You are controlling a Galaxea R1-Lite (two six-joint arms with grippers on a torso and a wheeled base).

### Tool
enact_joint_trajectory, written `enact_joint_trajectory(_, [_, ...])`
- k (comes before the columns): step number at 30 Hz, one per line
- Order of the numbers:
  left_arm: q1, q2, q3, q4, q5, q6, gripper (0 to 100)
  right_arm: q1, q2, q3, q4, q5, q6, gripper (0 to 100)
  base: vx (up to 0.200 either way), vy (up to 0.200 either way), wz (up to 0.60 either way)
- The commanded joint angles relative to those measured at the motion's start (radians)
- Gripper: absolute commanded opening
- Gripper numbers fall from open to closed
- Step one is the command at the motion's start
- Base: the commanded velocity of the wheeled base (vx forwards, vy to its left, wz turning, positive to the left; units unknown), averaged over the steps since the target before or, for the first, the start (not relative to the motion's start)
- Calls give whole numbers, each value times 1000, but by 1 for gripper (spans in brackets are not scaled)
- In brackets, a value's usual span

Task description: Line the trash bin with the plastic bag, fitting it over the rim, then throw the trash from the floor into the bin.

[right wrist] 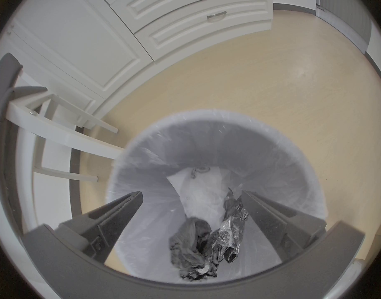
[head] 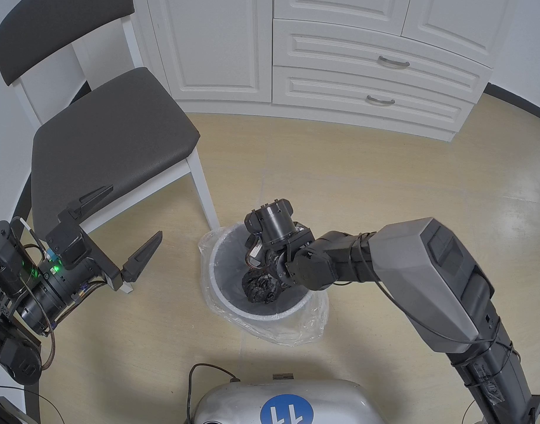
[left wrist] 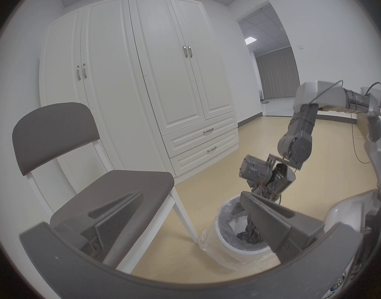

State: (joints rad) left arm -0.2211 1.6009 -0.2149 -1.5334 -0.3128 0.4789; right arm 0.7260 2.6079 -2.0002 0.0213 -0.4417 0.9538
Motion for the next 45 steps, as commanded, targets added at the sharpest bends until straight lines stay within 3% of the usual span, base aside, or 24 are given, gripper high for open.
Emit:
enact_joint_trajectory(1, [0,-1,-1,-1,0,0,100,15,-94,0,23,-34,0,100,0,0,0])
enact_joint_trajectory(5, [0,-1,-1,-1,0,0,100,23,-140,0,28,-84,-6,100,0,0,0])
enact_joint_trajectory(10, [0,-9,0,-1,0,0,100,43,-223,77,28,-88,-33,100,0,0,0])
enact_joint_trajectory(15, [0,-7,0,-1,0,0,100,95,-353,439,0,-55,-285,100,0,0,0])
enact_joint_trajectory(20, [-1,-7,3,-1,0,0,100,113,-350,555,-251,118,-260,100,0,0,0])
enact_joint_trajectory(23, [-1,-7,6,-1,0,0,100,102,-319,564,-304,164,-256,100,0,0,0])
enact_joint_trajectory(28, [-1,-6,6,-1,0,0,100,92,-256,552,-368,235,-165,100,0,0,0])
enact_joint_trajectory(45, [-4,4,5,-1,-2,1,100,87,-98,569,-699,291,-113,100,0,0,0])
